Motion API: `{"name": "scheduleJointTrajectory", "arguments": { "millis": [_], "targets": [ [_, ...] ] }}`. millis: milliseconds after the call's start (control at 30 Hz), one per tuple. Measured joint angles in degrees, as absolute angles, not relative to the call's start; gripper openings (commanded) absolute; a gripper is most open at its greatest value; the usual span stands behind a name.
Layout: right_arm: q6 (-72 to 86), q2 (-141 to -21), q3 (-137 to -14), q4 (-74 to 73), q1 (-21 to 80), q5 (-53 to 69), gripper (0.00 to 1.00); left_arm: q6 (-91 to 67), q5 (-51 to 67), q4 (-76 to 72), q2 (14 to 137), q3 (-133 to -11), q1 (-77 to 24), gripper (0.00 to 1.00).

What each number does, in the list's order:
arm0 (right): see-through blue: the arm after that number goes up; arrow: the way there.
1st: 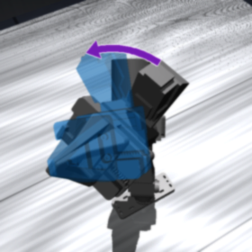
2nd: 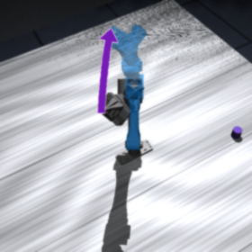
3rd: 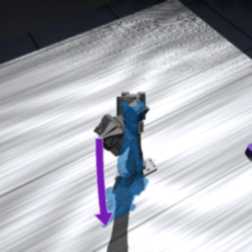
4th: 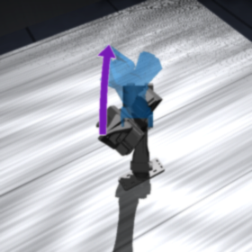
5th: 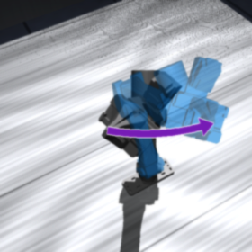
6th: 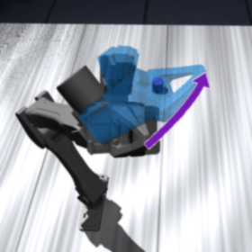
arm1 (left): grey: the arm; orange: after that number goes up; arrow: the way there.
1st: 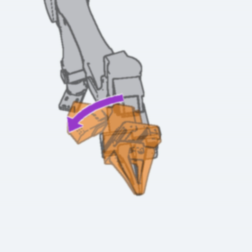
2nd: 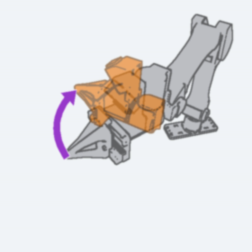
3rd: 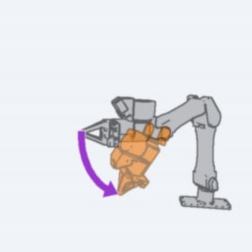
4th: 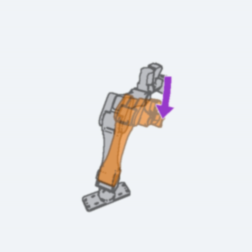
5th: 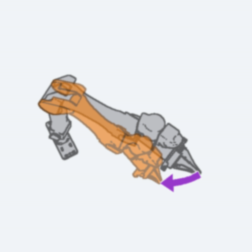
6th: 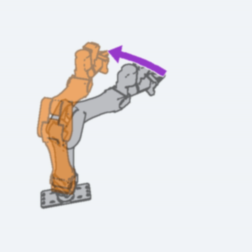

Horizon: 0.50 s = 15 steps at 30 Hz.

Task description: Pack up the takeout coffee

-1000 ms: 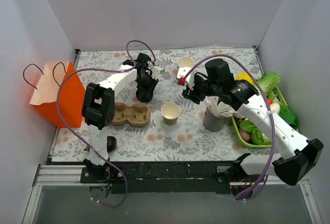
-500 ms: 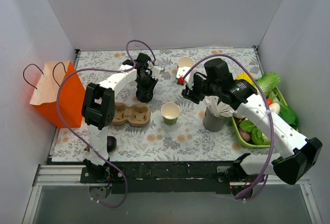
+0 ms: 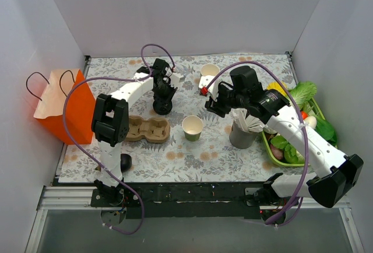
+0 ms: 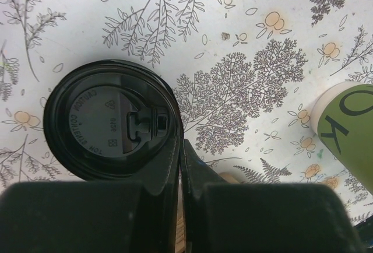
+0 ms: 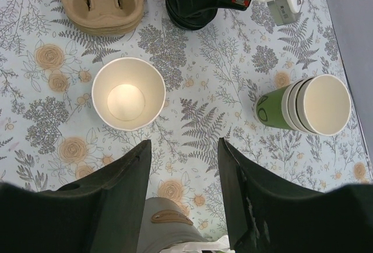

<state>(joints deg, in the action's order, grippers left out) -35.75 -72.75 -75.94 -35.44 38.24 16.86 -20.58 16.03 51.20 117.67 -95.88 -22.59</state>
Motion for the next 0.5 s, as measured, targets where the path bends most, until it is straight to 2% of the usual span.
{"name": "scheduleJointTrajectory", "arguments": {
  "millis": [300, 333, 400, 500],
  "targets": [
    [-35.7, -73.6, -76.0, -35.5, 38.2, 16.9, 0.57, -19.7, 15.3, 51.1, 115.7, -98.7, -22.3, 0.0],
    [-35.7, -73.8, -76.0, -35.5, 38.3, 17.0, 0.57, -19.5, 15.1, 51.0, 115.1, -98.8, -22.3, 0.1],
    [-36.3, -73.8, -76.0, -35.9, 38.2, 17.2, 0.59, -18.9, 14.7, 51.1, 114.1, -98.8, -22.3, 0.21],
    [-38.9, -73.8, -76.2, -38.6, 38.3, 18.5, 0.62, -18.4, 13.8, 50.4, 113.1, -97.8, -22.3, 0.26]
  ]
}}
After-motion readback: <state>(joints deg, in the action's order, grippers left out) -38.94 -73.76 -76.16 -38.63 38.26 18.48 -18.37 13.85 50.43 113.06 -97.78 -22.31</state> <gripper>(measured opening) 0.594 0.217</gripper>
